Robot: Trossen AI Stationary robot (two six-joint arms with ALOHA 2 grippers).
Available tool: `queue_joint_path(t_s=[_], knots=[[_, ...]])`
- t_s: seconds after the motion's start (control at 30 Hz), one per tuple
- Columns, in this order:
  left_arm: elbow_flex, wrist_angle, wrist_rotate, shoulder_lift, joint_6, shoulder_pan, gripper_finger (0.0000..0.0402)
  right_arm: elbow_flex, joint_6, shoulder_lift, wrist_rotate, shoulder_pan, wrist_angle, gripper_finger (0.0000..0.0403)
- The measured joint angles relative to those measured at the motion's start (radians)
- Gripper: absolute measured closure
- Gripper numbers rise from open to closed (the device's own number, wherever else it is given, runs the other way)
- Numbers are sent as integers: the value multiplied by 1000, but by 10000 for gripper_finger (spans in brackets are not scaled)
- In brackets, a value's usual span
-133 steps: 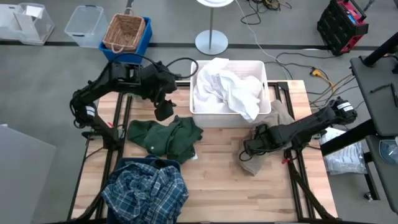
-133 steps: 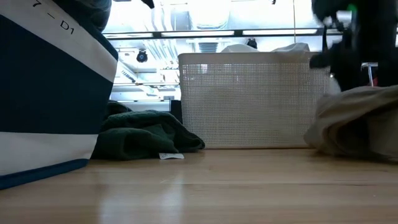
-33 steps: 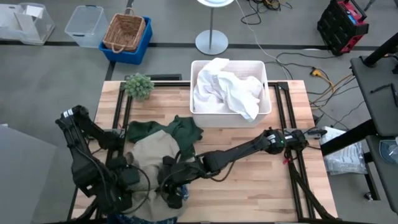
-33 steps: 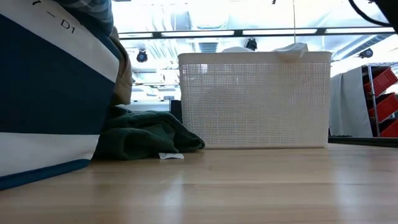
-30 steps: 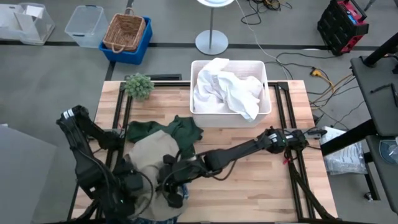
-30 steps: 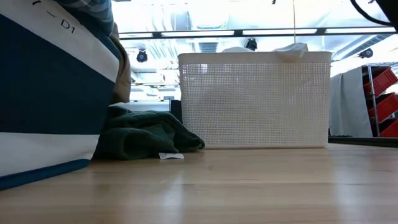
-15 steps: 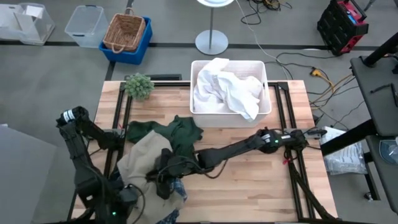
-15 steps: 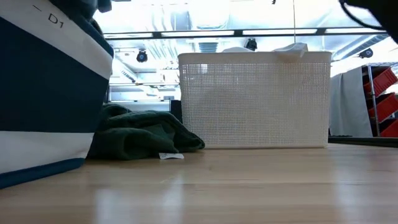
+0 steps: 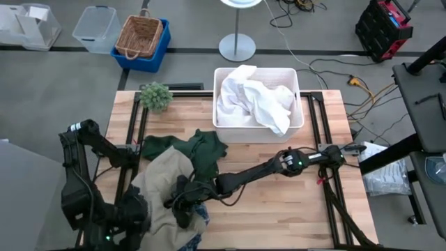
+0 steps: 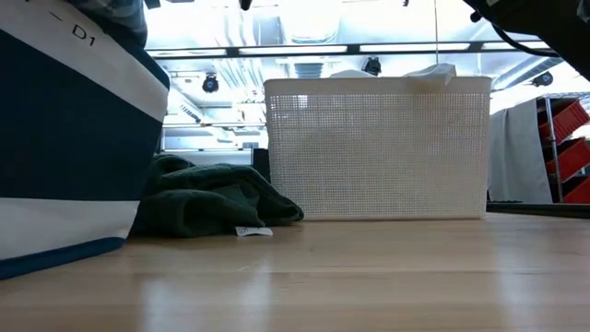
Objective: Sort clothes
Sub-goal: Put the brown shorts in the blue bin
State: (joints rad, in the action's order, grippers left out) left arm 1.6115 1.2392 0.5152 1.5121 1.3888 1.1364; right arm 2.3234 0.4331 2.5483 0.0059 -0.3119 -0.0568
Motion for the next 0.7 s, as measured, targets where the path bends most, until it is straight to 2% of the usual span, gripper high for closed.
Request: queue_joint_path(t_s=[0.07, 0.13, 0.33, 0.53, 0.7], knots=[[-13, 3, 59, 0, -54, -3, 288, 0, -3, 0, -1, 0, -6, 393], [-51, 4, 62, 0, -89, -14, 288, -1, -2, -4, -3, 0, -10, 393], [-244, -54, 1, 0, -22, -23, 288, 13, -61, -34, -7, 0, -44, 393], [-396, -285, -131, -1, 57, 5, 289, 28, -100, -97, -10, -2, -105, 390], [-461, -438, -208, -1, 121, 43, 289, 32, -100, -145, -12, -2, -126, 390]])
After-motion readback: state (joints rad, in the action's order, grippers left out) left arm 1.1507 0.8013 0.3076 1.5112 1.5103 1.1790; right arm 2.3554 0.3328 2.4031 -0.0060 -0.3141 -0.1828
